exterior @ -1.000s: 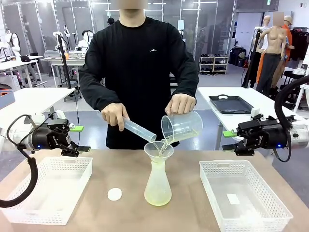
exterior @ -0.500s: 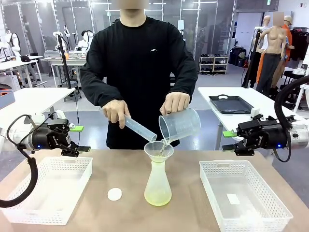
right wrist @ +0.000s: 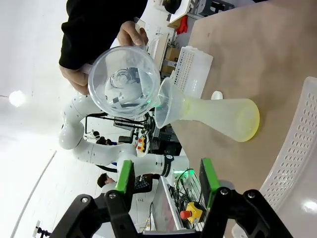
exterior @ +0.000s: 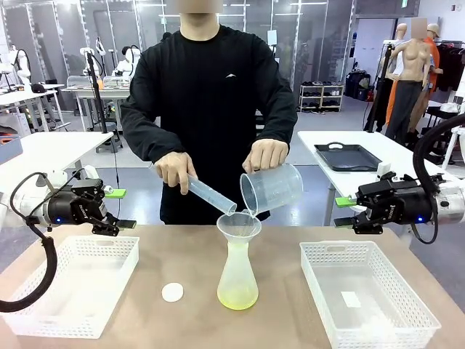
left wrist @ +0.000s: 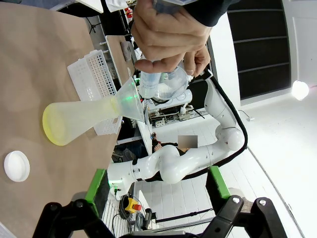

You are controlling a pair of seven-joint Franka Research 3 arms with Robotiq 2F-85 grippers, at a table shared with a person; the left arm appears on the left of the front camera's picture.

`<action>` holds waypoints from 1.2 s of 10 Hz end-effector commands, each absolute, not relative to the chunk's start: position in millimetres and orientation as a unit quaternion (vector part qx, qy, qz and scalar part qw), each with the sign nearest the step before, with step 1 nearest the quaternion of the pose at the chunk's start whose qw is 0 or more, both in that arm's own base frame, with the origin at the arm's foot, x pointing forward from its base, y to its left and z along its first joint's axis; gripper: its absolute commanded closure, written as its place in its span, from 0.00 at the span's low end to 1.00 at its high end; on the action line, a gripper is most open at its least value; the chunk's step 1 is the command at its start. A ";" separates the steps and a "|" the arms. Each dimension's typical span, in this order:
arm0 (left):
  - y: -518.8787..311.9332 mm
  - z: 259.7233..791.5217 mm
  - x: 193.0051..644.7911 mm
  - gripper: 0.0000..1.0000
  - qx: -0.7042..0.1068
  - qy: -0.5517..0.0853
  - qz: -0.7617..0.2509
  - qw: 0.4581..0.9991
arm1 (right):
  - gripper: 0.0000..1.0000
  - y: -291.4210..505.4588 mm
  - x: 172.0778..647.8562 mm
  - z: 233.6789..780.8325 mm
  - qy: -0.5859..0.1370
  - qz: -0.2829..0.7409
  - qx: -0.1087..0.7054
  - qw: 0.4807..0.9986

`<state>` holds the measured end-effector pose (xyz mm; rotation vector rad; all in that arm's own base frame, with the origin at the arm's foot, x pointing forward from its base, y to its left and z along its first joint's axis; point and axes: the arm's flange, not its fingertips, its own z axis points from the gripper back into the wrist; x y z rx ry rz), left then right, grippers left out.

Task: Prepare the solutions needed for the experiment.
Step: Once the solution is in the Big flask , pick up the Plastic Funnel and place it back into the right Organizing basket.

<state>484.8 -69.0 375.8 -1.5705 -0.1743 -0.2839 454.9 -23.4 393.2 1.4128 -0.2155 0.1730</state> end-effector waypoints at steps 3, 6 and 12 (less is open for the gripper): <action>-70.7 378.4 485.1 0.00 -0.708 -0.085 -0.127 0.689 | 0.33 -22.3 454.2 392.2 -0.098 0.075 0.644 0.755; -70.7 378.4 485.1 0.00 -0.708 -0.085 -0.127 0.689 | 0.33 -22.3 454.2 392.2 -0.098 0.075 0.644 0.755; -70.7 378.4 485.1 0.00 -0.708 -0.085 -0.127 0.689 | 0.33 -22.3 454.2 392.2 -0.098 0.075 0.644 0.755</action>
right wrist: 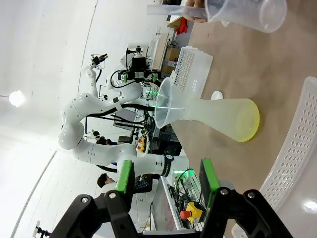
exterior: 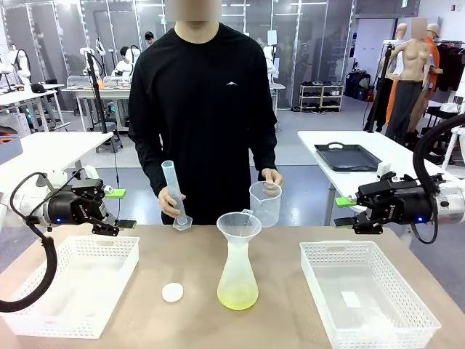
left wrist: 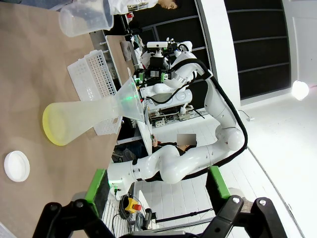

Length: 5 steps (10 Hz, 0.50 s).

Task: Prepare the solutions needed for the experiment.
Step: Once the solution is in the Big flask , pick up the Plastic Funnel and place it back into the right Organizing basket.

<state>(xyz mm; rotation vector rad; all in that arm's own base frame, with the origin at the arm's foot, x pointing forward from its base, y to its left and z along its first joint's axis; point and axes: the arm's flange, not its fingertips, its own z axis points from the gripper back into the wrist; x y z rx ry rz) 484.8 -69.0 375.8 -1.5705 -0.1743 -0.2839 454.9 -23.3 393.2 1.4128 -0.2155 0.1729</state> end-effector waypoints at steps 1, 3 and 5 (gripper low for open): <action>-70.7 378.4 485.1 0.00 -0.708 -0.085 -0.127 0.689 | 0.33 -23.3 454.9 393.2 -0.099 0.079 0.647 0.752; -70.7 378.4 485.1 0.00 -0.708 -0.085 -0.127 0.689 | 0.33 -5.4 435.6 427.1 -0.107 0.059 0.586 0.801; -70.7 378.4 485.1 0.00 -0.708 -0.085 -0.127 0.689 | 0.33 5.1 427.7 456.2 -0.106 0.035 0.531 0.840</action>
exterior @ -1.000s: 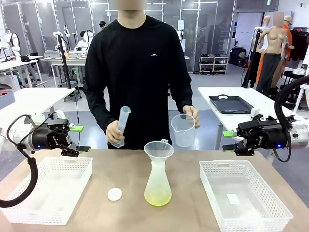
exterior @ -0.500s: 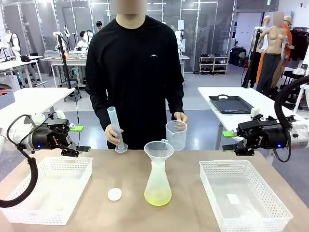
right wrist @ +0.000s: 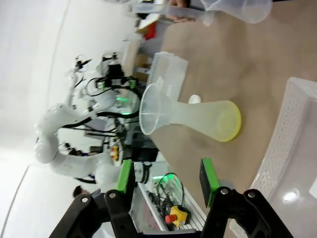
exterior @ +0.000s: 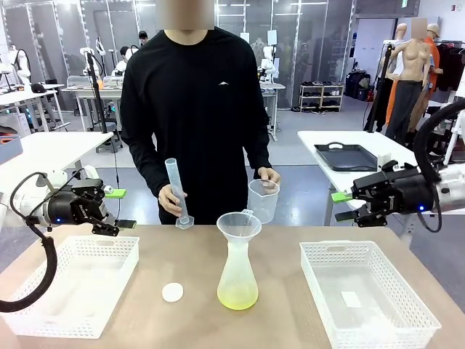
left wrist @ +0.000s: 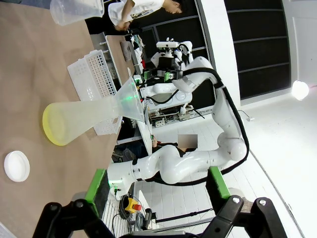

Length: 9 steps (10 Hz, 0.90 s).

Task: Prepare the solutions needed for the experiment.
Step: Once the solution is in the Big flask , pick up the Plastic Funnel and place it back into the right Organizing basket.

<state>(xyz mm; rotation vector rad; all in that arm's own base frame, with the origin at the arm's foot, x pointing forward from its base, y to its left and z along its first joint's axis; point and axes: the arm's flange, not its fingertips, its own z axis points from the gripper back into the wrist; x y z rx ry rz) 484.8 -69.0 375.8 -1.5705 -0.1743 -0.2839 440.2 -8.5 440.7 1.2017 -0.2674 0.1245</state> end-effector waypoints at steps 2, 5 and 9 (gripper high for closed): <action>-70.7 378.4 485.1 0.00 -0.708 -0.085 -0.127 0.689 | 0.33 20.5 428.0 476.8 -0.126 0.016 0.479 0.868; -70.7 378.4 485.1 0.00 -0.708 -0.085 -0.127 0.689 | 0.33 51.1 418.6 497.9 -0.144 0.008 0.383 0.913; -70.7 378.4 485.1 0.00 -0.708 -0.085 -0.127 0.689 | 0.33 73.4 406.0 509.1 -0.104 -0.023 0.327 0.939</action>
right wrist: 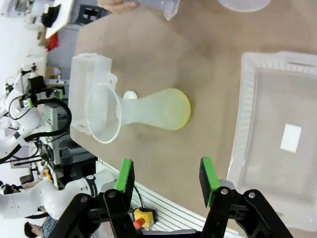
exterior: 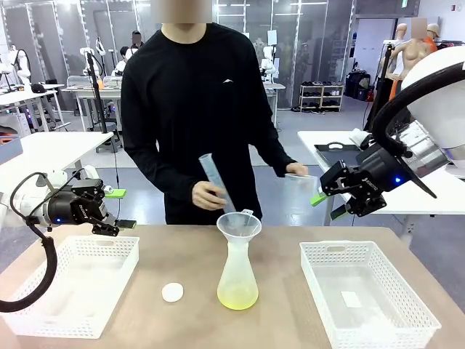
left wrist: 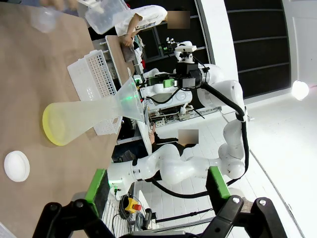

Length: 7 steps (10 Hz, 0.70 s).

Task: Prepare the solutions needed for the experiment.
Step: Once the solution is in the Big flask , pick up the Plastic Funnel and place it back into the right Organizing basket.

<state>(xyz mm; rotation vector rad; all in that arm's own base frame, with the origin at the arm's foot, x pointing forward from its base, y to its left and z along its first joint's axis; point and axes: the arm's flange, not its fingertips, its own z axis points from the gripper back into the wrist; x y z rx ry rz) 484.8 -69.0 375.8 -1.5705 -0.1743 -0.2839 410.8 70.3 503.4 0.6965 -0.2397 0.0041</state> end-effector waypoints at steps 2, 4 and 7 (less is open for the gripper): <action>-70.7 378.4 485.1 0.00 -0.708 -0.085 -0.127 0.689 | 0.33 76.8 406.1 511.5 -0.111 -0.015 0.339 0.934; -70.7 378.4 485.1 0.00 -0.708 -0.085 -0.127 0.689 | 0.33 73.4 408.8 504.7 -0.110 -0.006 0.335 0.936; -70.7 378.4 485.1 0.00 -0.708 -0.085 -0.127 0.689 | 0.33 73.4 408.8 504.7 -0.110 -0.006 0.335 0.936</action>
